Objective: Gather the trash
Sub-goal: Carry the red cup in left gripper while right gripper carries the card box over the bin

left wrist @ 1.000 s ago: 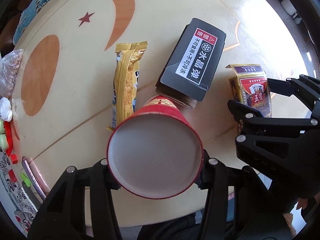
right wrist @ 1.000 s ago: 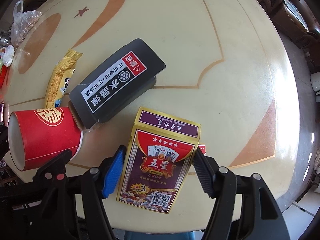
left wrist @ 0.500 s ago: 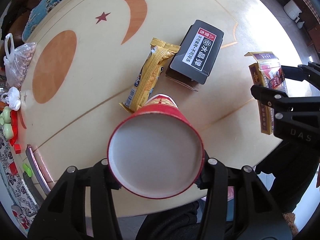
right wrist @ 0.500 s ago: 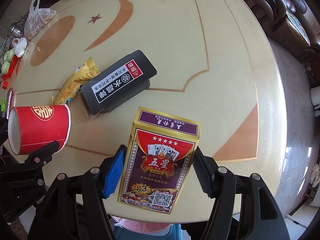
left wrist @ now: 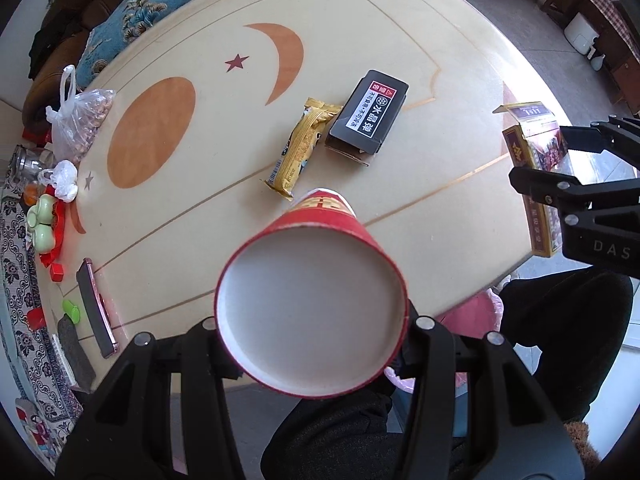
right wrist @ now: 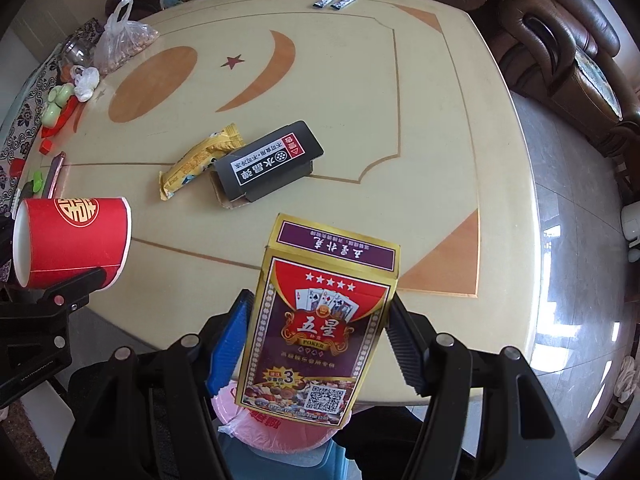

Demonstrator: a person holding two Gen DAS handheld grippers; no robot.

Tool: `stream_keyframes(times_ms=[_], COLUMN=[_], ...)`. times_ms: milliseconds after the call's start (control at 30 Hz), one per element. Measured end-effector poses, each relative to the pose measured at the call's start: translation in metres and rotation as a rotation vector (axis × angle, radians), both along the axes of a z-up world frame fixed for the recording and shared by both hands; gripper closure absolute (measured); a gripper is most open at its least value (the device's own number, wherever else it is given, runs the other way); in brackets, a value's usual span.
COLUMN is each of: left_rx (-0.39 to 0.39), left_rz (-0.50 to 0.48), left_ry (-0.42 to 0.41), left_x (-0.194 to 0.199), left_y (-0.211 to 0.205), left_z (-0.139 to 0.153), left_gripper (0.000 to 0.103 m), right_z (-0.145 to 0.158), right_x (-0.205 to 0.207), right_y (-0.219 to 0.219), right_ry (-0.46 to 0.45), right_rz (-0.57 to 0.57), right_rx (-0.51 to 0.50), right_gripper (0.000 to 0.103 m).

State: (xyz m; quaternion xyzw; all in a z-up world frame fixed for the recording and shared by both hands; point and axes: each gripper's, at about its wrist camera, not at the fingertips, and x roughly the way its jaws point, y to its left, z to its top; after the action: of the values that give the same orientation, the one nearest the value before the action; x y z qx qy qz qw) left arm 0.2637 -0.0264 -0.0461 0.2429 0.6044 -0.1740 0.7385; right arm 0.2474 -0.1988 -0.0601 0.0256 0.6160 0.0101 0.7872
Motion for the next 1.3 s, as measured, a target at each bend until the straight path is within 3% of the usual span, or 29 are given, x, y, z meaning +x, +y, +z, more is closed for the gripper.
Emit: stream_keyframes(times_ms=[233, 567, 867, 1300], left_rx=[-0.038, -0.055, -0.087, -0.150], left_rz=[-0.013, -0.079, -0.108, -0.109], left_ry=[-0.033, -0.060, 0.003, 0.152], left_x=[-0.048, -0.114, -0.145, -0.170], left_y=[0.005, -0.001, -0.004, -0.001], left_z=[0.015, 0.002, -0.045, -0.130], left_gripper=[0.053, 0.053, 0.053, 0.053], right_z=[0.024, 0.006, -0.025, -0.099], right_x=[-0.054, -0.115, -0.155, -0.189], right_y=[0.009, 0.028, 0.043, 0.049], right_ry=[-0.049, -0.044, -0.044, 0.002], right_rz=[0.082, 0.152, 0.199, 0.214], right_rx=[-0.013, -0.011, -0.032, -0.061], right_gripper=[0.039, 0.039, 0.039, 0.039])
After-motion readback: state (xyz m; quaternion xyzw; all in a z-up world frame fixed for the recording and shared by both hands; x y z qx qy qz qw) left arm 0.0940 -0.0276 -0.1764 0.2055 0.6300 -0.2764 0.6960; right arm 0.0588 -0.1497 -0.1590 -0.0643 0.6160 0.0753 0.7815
